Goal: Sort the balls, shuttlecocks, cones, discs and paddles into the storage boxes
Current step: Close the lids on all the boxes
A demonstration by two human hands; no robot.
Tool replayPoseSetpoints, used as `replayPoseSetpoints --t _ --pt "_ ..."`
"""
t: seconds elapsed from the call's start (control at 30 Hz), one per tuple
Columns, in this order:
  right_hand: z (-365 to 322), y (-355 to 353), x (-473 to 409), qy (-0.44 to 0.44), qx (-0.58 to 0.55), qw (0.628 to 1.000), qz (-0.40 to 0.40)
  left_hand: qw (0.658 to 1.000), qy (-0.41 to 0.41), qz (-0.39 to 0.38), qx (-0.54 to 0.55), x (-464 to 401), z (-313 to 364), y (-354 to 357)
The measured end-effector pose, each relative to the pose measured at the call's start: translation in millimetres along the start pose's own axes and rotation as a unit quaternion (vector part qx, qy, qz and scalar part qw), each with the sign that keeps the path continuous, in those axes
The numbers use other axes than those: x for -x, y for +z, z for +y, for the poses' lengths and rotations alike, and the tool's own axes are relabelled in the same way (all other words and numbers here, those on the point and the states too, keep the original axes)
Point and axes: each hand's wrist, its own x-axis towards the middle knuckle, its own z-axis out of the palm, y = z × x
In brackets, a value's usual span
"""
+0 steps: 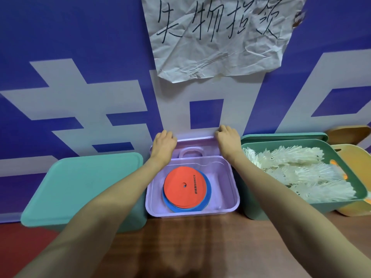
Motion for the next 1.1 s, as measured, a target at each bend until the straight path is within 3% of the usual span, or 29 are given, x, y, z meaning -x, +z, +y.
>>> replayPoseSetpoints --t 0.17,0.37,0.57,0.83,1.1 --pt "9.8 -18.9 4.2 -0.009 -0.028 0.994 0.104 0.992 0.004 0.109 0.065 9.4 -18.2 -18.9" --pt "18.4 -37.0 14.4 -0.029 -0.037 0.981 0.187 0.977 -0.008 0.147 0.153 24.3 -28.2 -45.1" --pt "14.4 -28.2 66.0 -0.080 -0.104 0.980 0.151 0.979 0.021 0.095 0.181 77.0 -19.4 -45.0" --pt "6.7 -2.0 144.0 -0.105 -0.146 0.979 0.098 0.971 0.078 0.083 0.208 147.3 4.9 -16.4" --pt "-2.6 31.7 177.9 -0.138 -0.048 0.989 -0.016 0.973 0.058 0.007 0.223 176.8 28.4 20.1"
